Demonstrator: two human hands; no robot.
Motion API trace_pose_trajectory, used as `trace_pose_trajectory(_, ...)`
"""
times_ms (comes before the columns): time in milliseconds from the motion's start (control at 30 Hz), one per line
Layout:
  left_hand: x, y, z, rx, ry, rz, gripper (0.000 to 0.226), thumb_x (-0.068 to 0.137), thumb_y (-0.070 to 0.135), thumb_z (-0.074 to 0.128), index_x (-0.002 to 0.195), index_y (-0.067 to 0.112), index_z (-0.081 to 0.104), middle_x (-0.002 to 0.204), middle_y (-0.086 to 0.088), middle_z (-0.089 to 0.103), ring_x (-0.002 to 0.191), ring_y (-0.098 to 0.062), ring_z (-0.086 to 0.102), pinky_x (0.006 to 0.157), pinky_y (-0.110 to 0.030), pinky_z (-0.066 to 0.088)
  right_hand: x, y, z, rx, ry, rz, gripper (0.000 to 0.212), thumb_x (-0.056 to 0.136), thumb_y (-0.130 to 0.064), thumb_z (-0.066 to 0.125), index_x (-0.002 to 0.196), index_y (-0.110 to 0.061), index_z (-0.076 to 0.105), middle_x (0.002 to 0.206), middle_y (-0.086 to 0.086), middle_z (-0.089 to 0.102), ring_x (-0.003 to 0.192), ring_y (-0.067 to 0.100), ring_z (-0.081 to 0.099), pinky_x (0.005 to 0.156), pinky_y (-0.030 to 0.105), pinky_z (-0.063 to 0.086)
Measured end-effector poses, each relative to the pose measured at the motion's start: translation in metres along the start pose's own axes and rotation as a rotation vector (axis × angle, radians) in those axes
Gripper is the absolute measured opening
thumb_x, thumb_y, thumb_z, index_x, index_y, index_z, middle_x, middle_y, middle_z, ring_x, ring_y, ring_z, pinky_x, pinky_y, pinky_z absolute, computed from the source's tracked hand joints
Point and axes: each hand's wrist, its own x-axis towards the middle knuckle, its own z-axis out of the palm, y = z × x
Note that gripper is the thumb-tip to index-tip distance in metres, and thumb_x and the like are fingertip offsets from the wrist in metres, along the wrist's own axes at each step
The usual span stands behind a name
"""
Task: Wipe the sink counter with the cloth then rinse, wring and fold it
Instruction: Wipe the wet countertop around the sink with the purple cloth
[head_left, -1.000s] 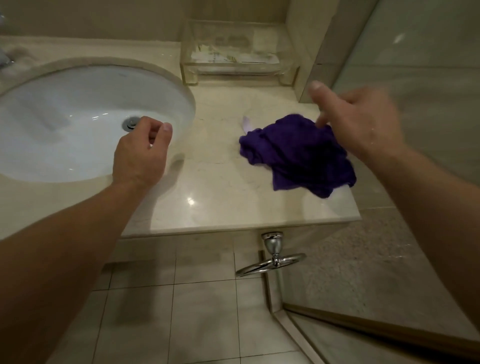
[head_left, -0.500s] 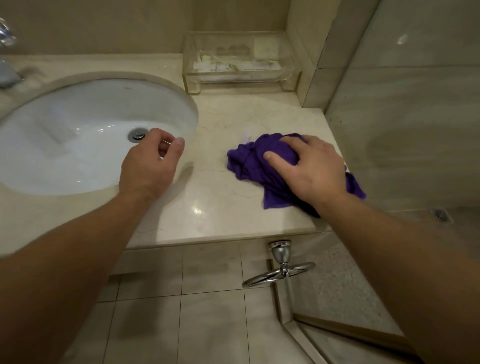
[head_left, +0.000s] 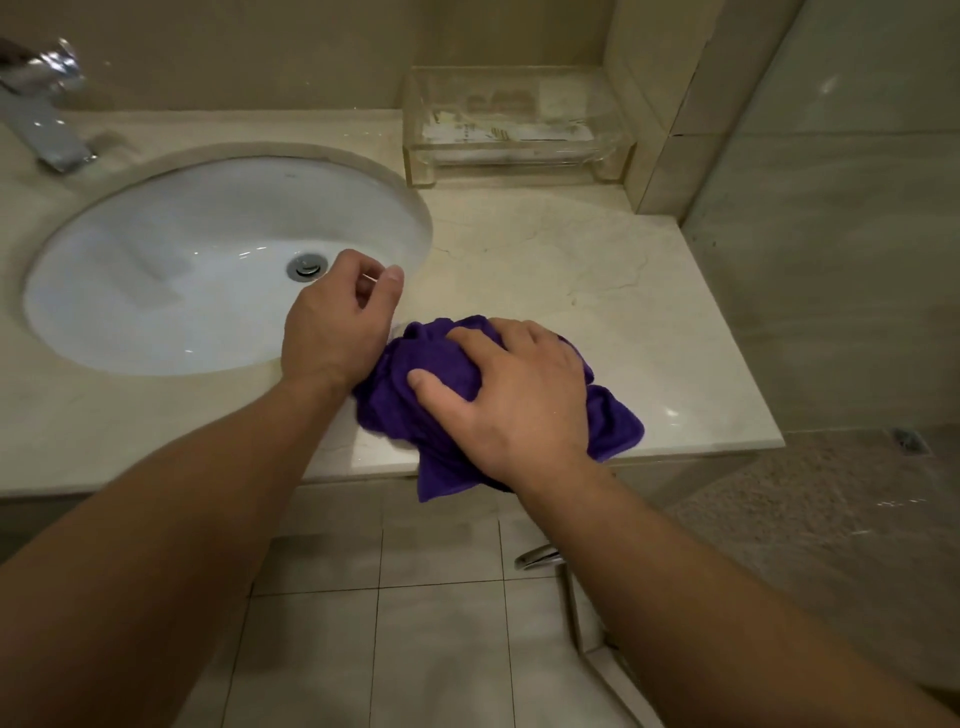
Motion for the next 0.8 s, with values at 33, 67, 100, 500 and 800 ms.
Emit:
trace_pose_trajectory(33,0.001,0.000,0.000,-0.006,0.001,-0.004,0.037,0.099,0.047,0.046,0.108,0.014,0.061,0.093,0.005,0.063,0.087,-0.018,0.059,0.081,-0.036,0.047,-0.003,-0.006,0.003,0.006,-0.004,-0.016,0.070,0.084,-0.080,0.031,0.135,-0.041,0.057,0.142,-0.004,0.057,0.136,0.026,0.045,0.115,0.052,0.031)
trace_pose_trajectory(67,0.001,-0.001,-0.001,-0.012,-0.002,-0.007,0.038,0.098,0.047,0.045,0.108,0.014,0.061,0.093,0.005,0.063,0.087,-0.019,0.060,0.081,-0.037,0.047,-0.006,-0.011,0.005,0.013,-0.006,-0.038,0.069,0.084,-0.079,0.033,0.135,-0.040,0.058,0.141,-0.003,0.058,0.134,0.026,0.047,0.114,0.052,0.032)
trace_pose_trajectory(100,0.001,-0.001,-0.001,-0.010,-0.012,-0.004,0.040,0.098,0.048,0.044,0.108,0.014,0.061,0.093,0.004,0.063,0.087,-0.019,0.060,0.080,-0.037,0.047,-0.009,-0.015,0.008,0.017,-0.008,-0.066,0.069,0.085,-0.078,0.034,0.134,-0.038,0.059,0.139,-0.003,0.060,0.132,0.026,0.048,0.113,0.052,0.033)
trace_pose_trajectory(500,-0.001,-0.007,0.002,0.136,-0.087,0.186,0.049,0.095,0.054,0.038,0.112,0.014,0.061,0.106,-0.002,0.063,0.094,-0.021,0.059,0.079,-0.040,0.049,-0.021,0.048,-0.016,0.041,0.102,-0.142,0.057,0.086,-0.068,0.043,0.121,-0.032,0.069,0.116,-0.004,0.068,0.107,0.023,0.061,0.095,0.046,0.047)
trace_pose_trajectory(800,-0.001,-0.009,0.003,0.107,-0.083,0.124,0.040,0.095,0.052,0.045,0.111,0.019,0.060,0.104,0.007,0.062,0.098,-0.020,0.061,0.081,-0.039,0.045,-0.043,0.133,-0.054,-0.151,0.268,-0.076,0.056,0.089,-0.063,0.045,0.114,-0.020,0.071,0.105,0.008,0.067,0.092,0.034,0.060,0.078,0.045,0.049)
